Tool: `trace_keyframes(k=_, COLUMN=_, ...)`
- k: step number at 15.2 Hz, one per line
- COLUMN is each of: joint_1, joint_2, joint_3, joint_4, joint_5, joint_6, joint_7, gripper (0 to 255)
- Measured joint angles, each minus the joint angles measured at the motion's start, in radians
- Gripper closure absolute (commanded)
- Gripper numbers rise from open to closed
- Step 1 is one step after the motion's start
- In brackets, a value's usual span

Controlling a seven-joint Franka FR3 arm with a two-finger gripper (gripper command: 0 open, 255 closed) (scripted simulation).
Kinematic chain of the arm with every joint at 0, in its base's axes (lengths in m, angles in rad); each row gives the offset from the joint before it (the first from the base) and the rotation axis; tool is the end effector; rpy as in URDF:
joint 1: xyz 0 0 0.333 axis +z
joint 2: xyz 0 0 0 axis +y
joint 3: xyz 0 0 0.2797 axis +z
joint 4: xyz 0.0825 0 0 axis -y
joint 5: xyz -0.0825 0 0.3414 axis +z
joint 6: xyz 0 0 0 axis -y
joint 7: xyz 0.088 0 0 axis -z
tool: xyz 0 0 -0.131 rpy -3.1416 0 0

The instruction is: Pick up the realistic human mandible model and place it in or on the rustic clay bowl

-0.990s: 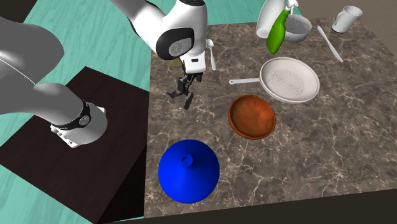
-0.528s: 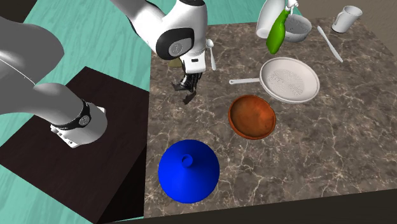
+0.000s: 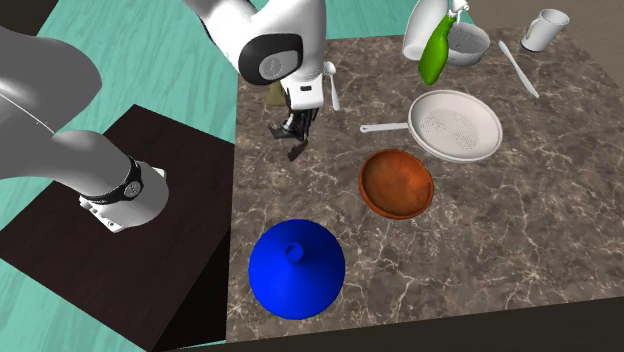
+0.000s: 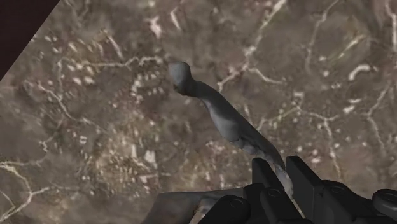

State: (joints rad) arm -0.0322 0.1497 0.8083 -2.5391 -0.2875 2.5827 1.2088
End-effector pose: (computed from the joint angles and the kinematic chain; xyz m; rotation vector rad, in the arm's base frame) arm 0.2955 0.3079 0.2070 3.0689 -0.2883 0.0093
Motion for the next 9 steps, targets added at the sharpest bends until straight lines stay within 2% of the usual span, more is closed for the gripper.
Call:
trace_keyframes(k=5, joint_1=-0.028, joint_2=-0.095, joint_3=0.050, joint_4=-0.001, joint_5=0.142, joint_6=-0.054, joint_7=-0.103, gripper=255)
trace_keyframes(k=9, joint_1=-0.029, joint_2=-0.170, joint_3=0.065, joint_4=0.008, joint_5=0.245, joint_6=-0.109, joint_7=-0.175, gripper=255)
